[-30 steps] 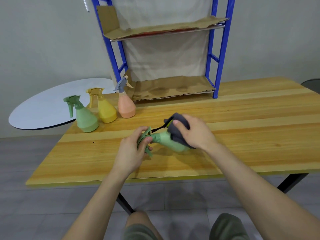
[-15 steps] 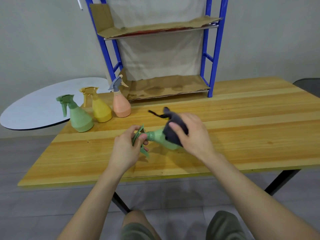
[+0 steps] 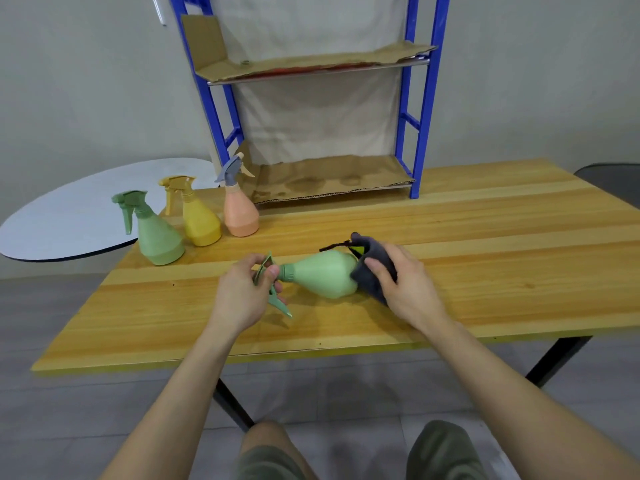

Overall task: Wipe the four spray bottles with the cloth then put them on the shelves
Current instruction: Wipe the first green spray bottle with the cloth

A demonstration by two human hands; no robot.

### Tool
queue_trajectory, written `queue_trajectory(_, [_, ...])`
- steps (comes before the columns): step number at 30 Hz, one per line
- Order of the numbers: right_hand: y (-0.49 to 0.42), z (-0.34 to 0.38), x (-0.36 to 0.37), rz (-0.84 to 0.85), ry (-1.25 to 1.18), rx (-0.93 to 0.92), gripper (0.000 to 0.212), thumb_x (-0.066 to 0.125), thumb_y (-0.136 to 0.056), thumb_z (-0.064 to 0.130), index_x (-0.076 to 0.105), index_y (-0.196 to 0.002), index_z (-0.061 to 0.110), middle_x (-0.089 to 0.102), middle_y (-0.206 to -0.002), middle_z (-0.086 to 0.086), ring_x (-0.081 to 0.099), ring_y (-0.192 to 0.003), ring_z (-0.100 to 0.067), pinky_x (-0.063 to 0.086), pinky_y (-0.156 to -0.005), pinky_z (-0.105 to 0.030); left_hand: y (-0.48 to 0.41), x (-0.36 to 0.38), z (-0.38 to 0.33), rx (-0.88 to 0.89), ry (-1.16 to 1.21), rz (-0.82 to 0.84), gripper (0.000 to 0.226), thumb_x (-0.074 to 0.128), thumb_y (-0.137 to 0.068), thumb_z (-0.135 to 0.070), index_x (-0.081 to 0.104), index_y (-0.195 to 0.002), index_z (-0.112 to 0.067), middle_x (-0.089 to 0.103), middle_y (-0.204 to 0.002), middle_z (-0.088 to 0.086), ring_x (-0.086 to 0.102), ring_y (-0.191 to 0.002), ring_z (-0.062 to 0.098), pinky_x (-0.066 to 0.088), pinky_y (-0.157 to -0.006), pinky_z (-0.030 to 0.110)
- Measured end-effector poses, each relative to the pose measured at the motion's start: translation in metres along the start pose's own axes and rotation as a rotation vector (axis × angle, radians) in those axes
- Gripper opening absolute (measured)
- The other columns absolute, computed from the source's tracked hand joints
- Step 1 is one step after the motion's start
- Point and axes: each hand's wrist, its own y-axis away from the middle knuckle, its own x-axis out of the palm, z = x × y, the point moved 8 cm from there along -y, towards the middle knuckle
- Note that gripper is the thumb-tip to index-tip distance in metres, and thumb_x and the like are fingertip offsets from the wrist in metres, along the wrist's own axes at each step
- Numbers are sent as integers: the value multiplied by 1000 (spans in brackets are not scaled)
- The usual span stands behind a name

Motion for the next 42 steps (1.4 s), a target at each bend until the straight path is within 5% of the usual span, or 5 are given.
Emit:
queue_trajectory(9, [-20, 55, 26, 174, 184, -274, 51, 59, -100, 63, 62, -140, 32, 65, -139, 6, 57, -128, -20, 48, -110, -42, 11, 8, -10, -125, 229, 132, 36, 61, -110, -33, 53, -139, -14, 83, -84, 7, 80, -71, 36, 44, -42, 28])
queue_trajectory(14, [-24, 9, 17, 202, -36, 5, 33, 55, -107, 53, 65, -126, 27, 74, -105, 5, 67, -96, -19, 55, -85, -43, 27, 0, -25, 39, 400, 433, 58, 60, -109, -21, 35, -160, -34, 81, -120, 9, 78, -109, 33, 60, -99, 53])
queue_trajectory(19, [-13, 2, 21, 144, -111, 40, 23, 56, -108, 50, 65, -117, 31, 72, -97, 11, 67, -91, -10, 54, -78, -38, 41, -3, -30, 297, 92, 556, 108, 79, -96, -4, 13, -170, -44, 66, -148, -3, 63, -138, 8, 48, -118, 29])
queue_trajectory(28, [-10, 0, 24, 107, -144, 41, 25, 56, -107, 54, 65, -116, 33, 71, -98, 10, 66, -92, -13, 56, -81, -44, 29, -27, -50, 649, -464, -168, 46, 67, -94, -56, 77, -127, -25, 52, -115, 0, 54, -101, 21, 52, -83, 39])
queue_trajectory(42, [-10, 101, 65, 110, 495, -516, 48, 50, -103, 58, 67, -136, 27, 67, -140, 0, 56, -134, -27, 40, -114, -55, 19, 1, -26, 251, -57, -5, 11, 50, -113, -24, 41, -115, -31, 76, -86, 0, 72, -61, 14, 58, -55, 38])
